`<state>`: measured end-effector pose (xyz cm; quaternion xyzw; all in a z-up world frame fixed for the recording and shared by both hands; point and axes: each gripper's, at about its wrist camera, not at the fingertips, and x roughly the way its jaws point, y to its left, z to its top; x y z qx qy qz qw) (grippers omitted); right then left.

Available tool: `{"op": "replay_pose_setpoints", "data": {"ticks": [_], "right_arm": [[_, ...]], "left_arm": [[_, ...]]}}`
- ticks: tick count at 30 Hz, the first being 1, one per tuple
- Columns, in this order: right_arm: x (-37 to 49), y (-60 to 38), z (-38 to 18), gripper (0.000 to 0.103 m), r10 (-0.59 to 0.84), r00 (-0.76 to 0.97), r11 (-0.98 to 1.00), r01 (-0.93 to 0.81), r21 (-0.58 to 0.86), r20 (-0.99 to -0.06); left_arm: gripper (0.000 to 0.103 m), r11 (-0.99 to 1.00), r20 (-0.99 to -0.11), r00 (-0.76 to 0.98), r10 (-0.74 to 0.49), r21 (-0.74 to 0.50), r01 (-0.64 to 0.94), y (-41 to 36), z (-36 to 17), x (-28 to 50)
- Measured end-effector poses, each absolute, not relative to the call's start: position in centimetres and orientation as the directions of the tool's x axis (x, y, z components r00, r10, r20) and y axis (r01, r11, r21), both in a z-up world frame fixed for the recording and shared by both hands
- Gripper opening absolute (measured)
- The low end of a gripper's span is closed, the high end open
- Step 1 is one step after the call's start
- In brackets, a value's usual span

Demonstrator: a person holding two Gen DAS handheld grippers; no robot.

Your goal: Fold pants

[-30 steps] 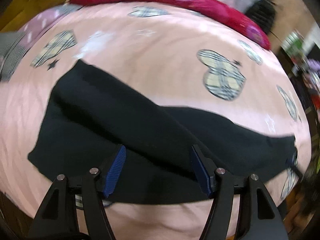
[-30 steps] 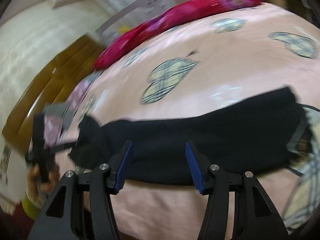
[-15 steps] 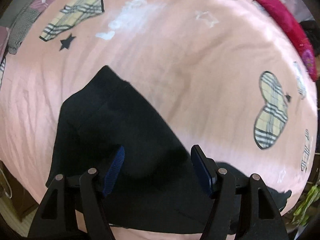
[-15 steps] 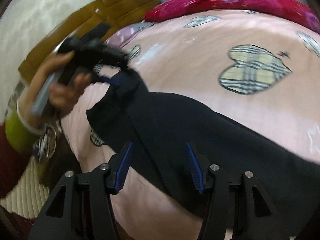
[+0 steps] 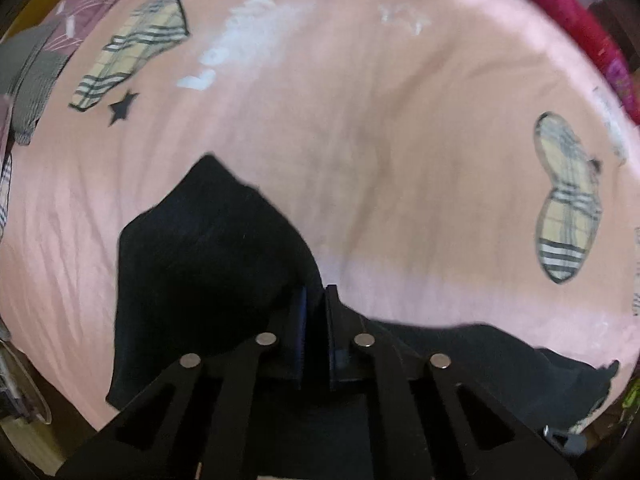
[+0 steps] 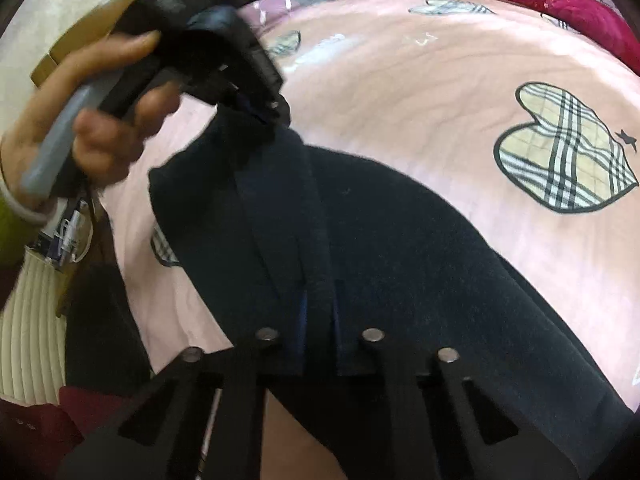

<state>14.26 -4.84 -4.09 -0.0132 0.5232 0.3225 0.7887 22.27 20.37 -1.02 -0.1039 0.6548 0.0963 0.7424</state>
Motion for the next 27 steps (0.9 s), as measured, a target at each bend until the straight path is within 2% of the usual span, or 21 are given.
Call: {"op": "replay_pose_setpoints", "data": {"ticks": [6, 11, 19, 27], "right_arm": [[13.6, -4.8, -1.8, 0.008, 0.532, 0.26, 0.767, -0.553, 0.327, -0.806], [12.7, -4.8, -1.6, 0.008, 0.523, 0.245, 0.752, -0.584, 0.306, -0.817], [11.8, -3.5, -2.3, 0.008, 0.471, 0.225, 0.747, -0.617, 0.25, -0.853], [11.0, -2.3, -3.2, 0.008, 0.415, 0.2, 0.736, -0.647, 0.199, -0.887]], "left_arm": [[0.003, 0.928, -0.927, 0.364, -0.088, -0.209, -0.309, 22.3, 4.1, 14.8], [0.003, 0.87, -0.886, 0.439, -0.147, -0.328, -0.369, 24.3, 4.0, 9.4], [0.003, 0.811, -0.865, 0.466, -0.187, -0.404, -0.424, 26.3, 0.2, 5.0], [0.003, 0.815, -0.864, 0.469, -0.182, -0.4, -0.419, 27.1, -2.0, 4.2]]}}
